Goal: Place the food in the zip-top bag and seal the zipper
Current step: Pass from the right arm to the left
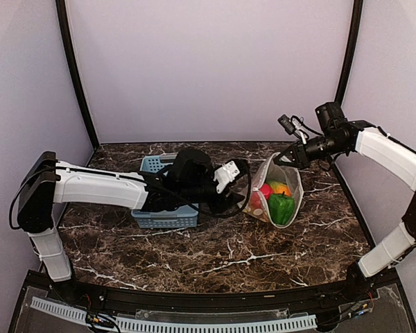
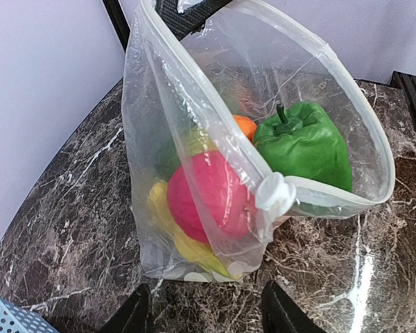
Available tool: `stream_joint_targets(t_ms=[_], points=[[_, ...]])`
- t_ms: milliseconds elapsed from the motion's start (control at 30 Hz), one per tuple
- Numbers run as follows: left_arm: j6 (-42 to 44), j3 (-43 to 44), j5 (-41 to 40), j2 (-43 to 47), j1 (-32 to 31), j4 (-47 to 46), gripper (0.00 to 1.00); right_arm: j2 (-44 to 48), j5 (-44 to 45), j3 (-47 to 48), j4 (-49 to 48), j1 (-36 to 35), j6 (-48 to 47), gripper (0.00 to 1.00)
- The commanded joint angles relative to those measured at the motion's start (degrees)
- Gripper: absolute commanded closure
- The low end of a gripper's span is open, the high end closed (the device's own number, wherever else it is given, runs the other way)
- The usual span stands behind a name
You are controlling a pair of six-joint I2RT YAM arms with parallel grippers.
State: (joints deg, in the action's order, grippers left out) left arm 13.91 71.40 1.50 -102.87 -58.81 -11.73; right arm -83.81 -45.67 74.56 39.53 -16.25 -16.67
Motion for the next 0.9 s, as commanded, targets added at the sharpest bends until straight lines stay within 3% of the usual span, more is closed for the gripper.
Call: stream_joint_targets(t_ms=[0, 300, 500, 667, 867], points=[[3.43, 3.46, 4.39, -2.99, 0.97, -2.68, 0.49, -0.86, -1.67, 2.16, -0.48, -0.5, -0.21, 1.0], [2.81, 6.38, 8.76, -7.38, 1.32, -6.48, 0.49, -2.27, -1.22, 2.95, -0.33, -0.78, 0.49, 1.0], [3.67, 6.92, 10.97, -8.45, 1.2, -7.68, 0.4, -3.12, -0.56, 3.54, -0.24, -0.78, 0.92, 1.0], [5.08, 6.47, 11.59, -8.57, 1.15, -7.06, 0.4, -3.65, -0.41, 3.9, -0.18, -0.8, 1.17, 1.0], [8.2, 3.05, 6.56, -7.27, -0.57, -10.72, 0.36, -4.36, -0.45, 4.35, -0.07, -0.8, 1.29, 1.0]])
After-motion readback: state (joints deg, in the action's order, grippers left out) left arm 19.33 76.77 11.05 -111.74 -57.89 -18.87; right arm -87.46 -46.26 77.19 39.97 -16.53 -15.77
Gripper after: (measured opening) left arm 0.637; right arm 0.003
